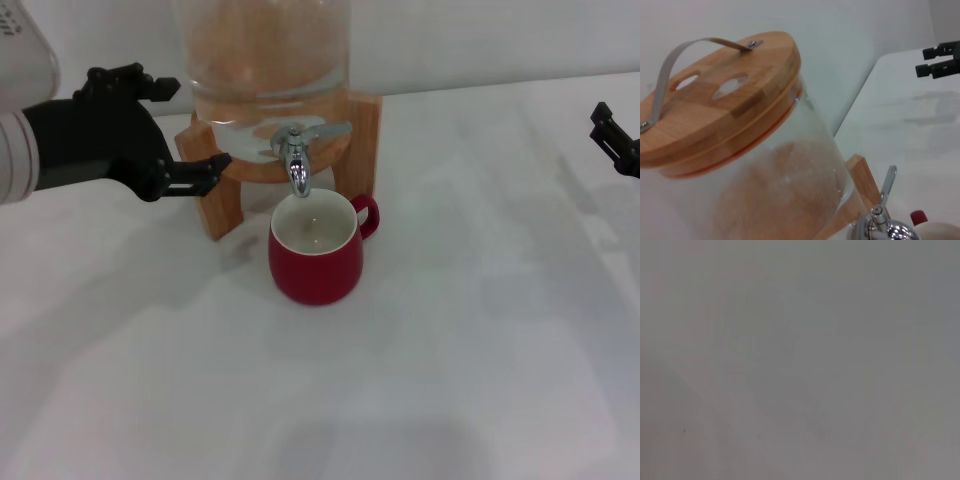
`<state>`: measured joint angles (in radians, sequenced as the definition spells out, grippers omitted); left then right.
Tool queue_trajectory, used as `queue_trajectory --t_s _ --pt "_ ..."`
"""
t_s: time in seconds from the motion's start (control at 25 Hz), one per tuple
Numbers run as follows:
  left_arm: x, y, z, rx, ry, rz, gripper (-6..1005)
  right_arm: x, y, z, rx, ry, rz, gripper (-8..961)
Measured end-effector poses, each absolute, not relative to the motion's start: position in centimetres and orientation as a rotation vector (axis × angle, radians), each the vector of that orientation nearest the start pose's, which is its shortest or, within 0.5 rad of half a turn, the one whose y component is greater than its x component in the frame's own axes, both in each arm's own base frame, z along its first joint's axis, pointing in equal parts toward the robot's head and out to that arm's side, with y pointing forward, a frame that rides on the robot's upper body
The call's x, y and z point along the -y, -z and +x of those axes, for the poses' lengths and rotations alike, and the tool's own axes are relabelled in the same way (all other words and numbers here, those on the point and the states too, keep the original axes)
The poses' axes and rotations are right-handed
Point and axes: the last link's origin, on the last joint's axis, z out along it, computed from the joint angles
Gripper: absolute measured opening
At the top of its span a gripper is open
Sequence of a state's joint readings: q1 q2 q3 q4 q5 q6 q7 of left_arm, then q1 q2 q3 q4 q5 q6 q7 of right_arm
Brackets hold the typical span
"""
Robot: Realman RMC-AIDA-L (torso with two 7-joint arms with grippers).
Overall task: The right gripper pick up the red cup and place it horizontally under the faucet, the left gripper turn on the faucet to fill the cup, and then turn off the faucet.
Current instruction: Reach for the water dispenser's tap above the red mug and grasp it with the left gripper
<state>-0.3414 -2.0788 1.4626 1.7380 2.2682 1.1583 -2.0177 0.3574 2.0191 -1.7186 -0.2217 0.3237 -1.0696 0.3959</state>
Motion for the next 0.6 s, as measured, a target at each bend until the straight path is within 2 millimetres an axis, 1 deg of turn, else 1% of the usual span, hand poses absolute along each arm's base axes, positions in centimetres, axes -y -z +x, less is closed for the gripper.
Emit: queue_trajectory --t_s 0.4,0.6 --pt "-35.1 -2.9 -11.4 -0.055 0.075 -2.551 881 -33.2 -3.1 36.2 -0.707 -0.765 -1.470 845" --pt "-35.8 -2.3 -10.9 -0.059 0.110 -2.579 881 -33.2 -2.9 36.1 -0.710 -0.768 -1.483 845"
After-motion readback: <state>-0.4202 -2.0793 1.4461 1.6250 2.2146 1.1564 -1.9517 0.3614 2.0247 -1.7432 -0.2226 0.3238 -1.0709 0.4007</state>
